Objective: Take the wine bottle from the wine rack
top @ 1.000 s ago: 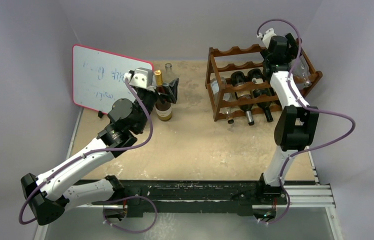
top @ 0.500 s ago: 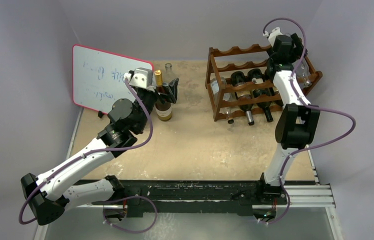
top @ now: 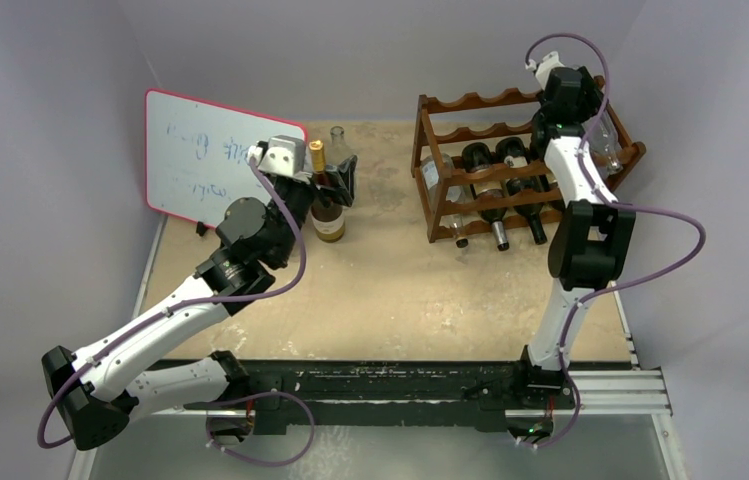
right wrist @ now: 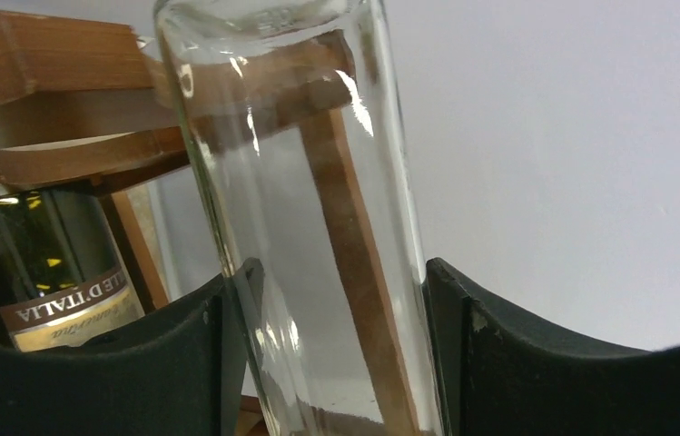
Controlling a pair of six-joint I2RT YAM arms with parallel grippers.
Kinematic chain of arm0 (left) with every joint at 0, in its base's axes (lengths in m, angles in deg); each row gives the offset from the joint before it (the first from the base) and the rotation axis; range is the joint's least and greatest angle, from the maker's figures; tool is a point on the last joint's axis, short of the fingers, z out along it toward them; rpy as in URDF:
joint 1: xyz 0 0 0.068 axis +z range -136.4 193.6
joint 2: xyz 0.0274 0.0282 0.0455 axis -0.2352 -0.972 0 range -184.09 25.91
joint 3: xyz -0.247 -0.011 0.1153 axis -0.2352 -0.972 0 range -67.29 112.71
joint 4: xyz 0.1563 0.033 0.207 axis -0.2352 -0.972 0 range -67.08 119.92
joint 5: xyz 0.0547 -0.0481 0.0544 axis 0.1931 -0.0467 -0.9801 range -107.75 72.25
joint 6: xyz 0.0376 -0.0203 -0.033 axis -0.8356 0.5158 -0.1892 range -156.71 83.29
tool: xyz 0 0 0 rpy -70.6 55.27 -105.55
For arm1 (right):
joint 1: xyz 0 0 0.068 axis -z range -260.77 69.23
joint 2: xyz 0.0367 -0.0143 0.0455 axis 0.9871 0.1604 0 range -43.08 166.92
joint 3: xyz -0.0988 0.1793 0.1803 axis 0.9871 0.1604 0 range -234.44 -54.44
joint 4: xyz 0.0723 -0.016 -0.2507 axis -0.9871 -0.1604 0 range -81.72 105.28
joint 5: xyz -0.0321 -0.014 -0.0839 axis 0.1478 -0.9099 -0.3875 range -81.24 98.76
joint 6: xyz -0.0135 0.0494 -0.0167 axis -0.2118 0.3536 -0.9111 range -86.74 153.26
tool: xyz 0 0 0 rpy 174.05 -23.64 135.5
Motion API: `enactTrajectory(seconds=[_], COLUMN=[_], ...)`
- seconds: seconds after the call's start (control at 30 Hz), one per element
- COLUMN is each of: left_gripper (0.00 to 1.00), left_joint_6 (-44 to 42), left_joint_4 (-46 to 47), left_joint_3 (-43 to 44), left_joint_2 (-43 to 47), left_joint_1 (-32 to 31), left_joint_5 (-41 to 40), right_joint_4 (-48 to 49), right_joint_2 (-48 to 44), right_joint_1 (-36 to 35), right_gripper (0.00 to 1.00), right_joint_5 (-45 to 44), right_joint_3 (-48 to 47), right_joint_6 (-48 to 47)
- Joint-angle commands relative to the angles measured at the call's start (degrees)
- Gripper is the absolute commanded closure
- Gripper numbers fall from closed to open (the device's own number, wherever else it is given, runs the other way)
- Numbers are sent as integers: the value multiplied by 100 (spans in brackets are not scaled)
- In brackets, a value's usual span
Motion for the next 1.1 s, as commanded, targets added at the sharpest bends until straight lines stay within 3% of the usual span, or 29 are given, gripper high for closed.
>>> enactTrajectory(seconds=[0.0,0.1,0.47,1.07], left_gripper=[0,0,0,0], left_joint_6=[-127,-111,-92,-100], left_joint_4=[366,367,390,548], left_joint_3=[-45,-42,-74,-179], left_joint_2=[109,83,4,-17], left_joint_1=[-24,-24,-24,-24], left_joint_5=[-99,-89,-79,-136], right_joint_4=[73,24,-215,92], right_joint_2=[-154,-301,-826,-1462], right_joint_1=[16,1,-98,-98], right_gripper=[43,59,100,100], right_joint_5=[-22,-15,-40,-319], right_joint_3=[-250,-273,-564,-334], right_joint_6=[247,373,998,1524])
